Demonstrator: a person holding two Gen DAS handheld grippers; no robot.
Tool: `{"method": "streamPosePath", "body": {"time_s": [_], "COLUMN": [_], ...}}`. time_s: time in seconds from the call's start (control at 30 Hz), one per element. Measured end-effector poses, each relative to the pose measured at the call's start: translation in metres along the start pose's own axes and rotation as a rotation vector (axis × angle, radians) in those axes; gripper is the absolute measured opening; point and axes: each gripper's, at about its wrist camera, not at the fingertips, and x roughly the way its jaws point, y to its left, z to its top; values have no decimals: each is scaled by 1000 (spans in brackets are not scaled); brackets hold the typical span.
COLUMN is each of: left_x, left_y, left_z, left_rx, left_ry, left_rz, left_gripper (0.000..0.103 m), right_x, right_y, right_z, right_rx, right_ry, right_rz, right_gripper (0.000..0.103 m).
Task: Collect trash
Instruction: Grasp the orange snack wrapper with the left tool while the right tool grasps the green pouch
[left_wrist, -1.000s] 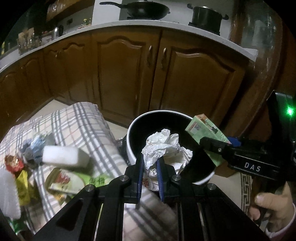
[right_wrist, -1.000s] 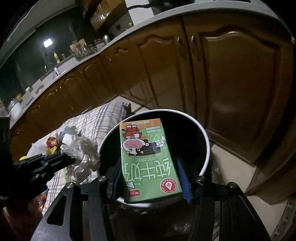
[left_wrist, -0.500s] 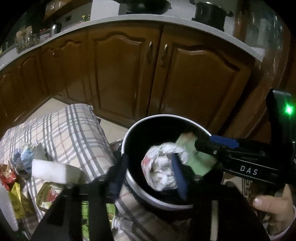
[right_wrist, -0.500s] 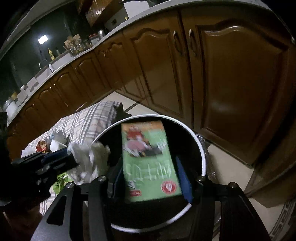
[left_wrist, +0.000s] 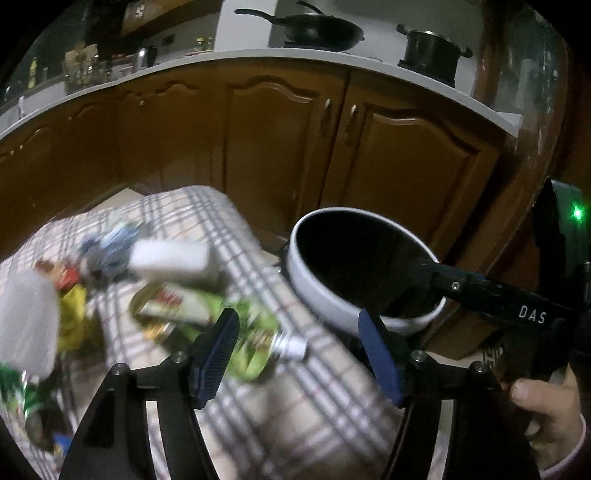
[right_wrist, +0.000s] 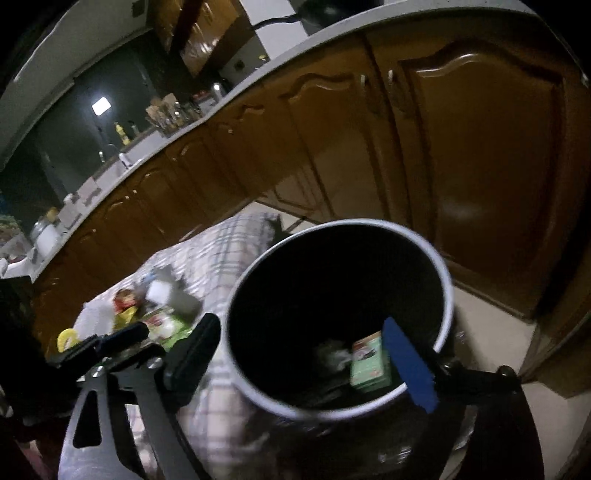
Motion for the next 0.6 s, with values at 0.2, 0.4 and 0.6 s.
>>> {"method": "streamPosePath", "body": {"time_s": [0.2, 0.4, 0.6], "left_x": [-43, -83, -112], "left_y": [24, 50, 76], "left_z": [-33, -53, -69], "left_rx": [-35, -83, -138], "left_ry": [-15, -41, -45], "left_rz": [53, 97, 141], "left_gripper": [68, 68, 68], "right_x": [-3, 2, 11], "right_y": [32, 58, 87], "right_z": [-28, -47, -56], "right_rx": [-26, -53, -115], "right_ry": [8, 30, 50], "right_rz": [35, 83, 106], "right_gripper": [95, 95, 95]}}
